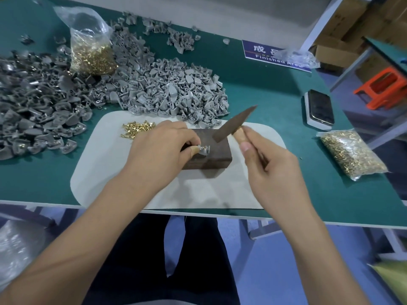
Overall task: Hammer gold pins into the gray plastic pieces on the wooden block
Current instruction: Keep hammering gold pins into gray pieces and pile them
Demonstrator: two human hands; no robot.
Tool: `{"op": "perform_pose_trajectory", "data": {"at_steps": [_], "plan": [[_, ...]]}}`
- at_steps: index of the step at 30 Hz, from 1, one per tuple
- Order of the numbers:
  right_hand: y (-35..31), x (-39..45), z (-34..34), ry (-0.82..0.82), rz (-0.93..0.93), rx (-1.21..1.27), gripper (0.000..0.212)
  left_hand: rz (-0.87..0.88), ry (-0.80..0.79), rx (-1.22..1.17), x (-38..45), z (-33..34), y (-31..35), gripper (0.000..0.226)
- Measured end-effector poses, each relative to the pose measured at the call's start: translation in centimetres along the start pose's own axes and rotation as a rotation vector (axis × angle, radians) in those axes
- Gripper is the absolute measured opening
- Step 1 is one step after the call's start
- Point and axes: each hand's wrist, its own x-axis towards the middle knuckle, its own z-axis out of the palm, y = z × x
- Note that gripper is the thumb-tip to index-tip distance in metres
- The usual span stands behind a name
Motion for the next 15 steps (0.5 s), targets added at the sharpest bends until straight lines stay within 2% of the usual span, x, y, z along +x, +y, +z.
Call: {"op": "perform_pose_trajectory", "data": {"at_steps": [2,6,12,15], "plan": [[0.0,-0.1,0.1,0.028,-0.01,0.016,0.031,-0.003,-0.009,0.003,0.1,-0.1,0.1,0.006],[-0.6,-0.6,0.9,-0.1,0.039,-0.062,0.033,0.02,-0.091,0.024,0.6,-0.6,0.0,0.011],[-0.2,-0.7,0.4,0.039,0.003,0.0,0.033,0.035,-0.095,0.04,0.8,-0.8,0.1,0.015],[-0.7,-1.1,0.8,-0.087,0.023,-0.047,0.033,0.038,-0.085,0.024,0.7,-0.7,-0.2,0.013]]}}
